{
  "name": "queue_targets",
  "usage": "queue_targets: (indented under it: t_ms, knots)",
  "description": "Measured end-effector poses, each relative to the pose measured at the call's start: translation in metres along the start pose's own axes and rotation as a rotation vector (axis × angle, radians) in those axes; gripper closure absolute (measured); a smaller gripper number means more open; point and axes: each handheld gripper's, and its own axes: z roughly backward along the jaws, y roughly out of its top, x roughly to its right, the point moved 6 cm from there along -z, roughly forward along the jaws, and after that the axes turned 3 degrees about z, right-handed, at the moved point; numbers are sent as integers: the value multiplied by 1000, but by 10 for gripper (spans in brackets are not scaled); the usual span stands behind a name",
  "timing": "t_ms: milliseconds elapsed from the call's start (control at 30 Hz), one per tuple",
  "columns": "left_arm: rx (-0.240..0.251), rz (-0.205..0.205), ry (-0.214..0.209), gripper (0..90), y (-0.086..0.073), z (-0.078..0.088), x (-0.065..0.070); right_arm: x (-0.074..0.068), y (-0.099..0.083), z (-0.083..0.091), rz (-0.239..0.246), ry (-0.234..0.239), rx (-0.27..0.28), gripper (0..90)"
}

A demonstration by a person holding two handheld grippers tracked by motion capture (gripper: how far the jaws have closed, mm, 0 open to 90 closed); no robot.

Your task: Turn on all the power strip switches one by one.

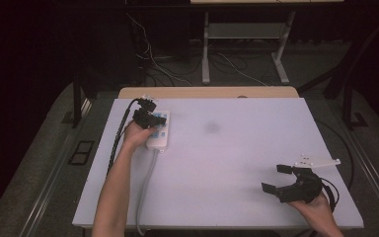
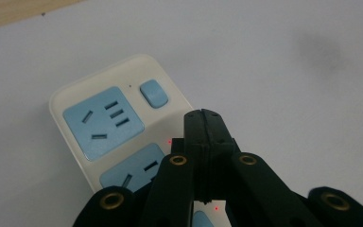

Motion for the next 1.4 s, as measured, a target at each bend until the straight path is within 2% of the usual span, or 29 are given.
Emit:
queue_targets:
  t_ms: [67, 267, 667, 1067, 1200, 1267, 1400]
  knots:
    - [-8, -17, 10, 894, 2, 2, 1, 0, 0, 0, 2, -2, -3, 5]
    - [2, -26, 15, 894, 12, 10, 1, 0, 0, 0, 4, -1, -2, 4]
    - [13, -27, 21, 894, 29, 14, -6, 0, -1, 0, -1, -3, -1, 4]
    - [30, 9, 33, 894, 38, 5, -17, 1, -1, 2, -13, -9, 8, 5]
    - [33, 23, 42, 894, 37, 0, -19, 1, 0, 2, -10, -8, 9, 5]
    - [14, 8, 72, 893, 34, -4, -20, 1, 0, 2, -10, -8, 9, 5]
    - [19, 31, 66, 893, 33, -8, -20, 1, 0, 3, -7, -9, 11, 4]
